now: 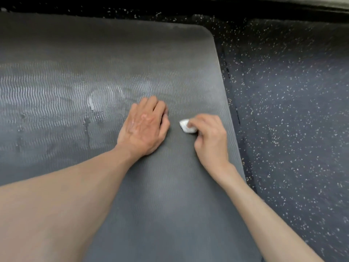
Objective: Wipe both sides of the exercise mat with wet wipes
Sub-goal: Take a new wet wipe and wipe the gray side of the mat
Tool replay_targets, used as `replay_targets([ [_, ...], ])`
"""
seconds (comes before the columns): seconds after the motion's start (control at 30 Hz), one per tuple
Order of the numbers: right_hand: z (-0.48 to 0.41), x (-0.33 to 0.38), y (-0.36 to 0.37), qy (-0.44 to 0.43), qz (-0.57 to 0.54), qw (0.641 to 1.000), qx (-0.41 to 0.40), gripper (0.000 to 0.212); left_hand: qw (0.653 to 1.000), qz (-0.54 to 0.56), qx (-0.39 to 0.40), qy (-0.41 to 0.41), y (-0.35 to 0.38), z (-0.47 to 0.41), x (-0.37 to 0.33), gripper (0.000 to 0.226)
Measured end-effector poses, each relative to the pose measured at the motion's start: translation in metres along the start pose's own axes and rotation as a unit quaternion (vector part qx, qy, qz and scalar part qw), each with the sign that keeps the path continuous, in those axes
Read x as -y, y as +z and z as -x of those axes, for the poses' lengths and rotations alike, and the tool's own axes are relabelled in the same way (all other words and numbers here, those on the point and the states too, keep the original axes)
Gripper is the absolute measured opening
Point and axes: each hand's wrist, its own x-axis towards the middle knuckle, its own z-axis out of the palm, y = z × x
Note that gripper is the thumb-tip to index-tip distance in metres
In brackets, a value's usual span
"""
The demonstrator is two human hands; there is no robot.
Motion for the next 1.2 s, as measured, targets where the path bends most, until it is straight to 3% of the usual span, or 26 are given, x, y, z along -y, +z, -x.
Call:
replay_targets([
  [0.13,-0.076,-0.003,0.020,0.001,0.013,1.000,0.008,0.038,1.000,-0.012,0.011,-0.009,-0.002,-0.001,0.001,0.022],
  [0.33,-0.039,-0.006,0.012,-0.026,-0.005,1.000,0.006,0.036,0.999,-0.037,0.016,-0.018,-0.002,-0.001,0.001,0.023],
  [0.53,-0.156,-0.015,0.044,-0.027,0.037,0.999,0.025,0.041,0.999,-0.043,0.016,-0.013,-0.003,0.000,0.001,0.024],
  [0.73,-0.136,-0.024,0.040,-0.059,0.006,0.998,0.002,0.042,0.998,-0.050,0.018,-0.014,-0.004,-0.001,0.001,0.022],
  [0.93,-0.223,-0.018,0.054,0.038,0.038,0.998,0.015,0.050,0.999,-0.045,0.020,-0.015,-0.003,-0.002,0.002,0.021],
  [1.07,-0.209,-0.026,0.054,-0.008,0.026,0.999,0.018,0.048,0.998,-0.054,0.016,-0.011,-0.002,-0.001,0.001,0.020],
  [1.2,-0.243,-0.019,0.054,0.017,0.030,0.999,0.041,0.048,0.998,-0.053,0.019,-0.011,-0.002,-0.002,0.002,0.021],
])
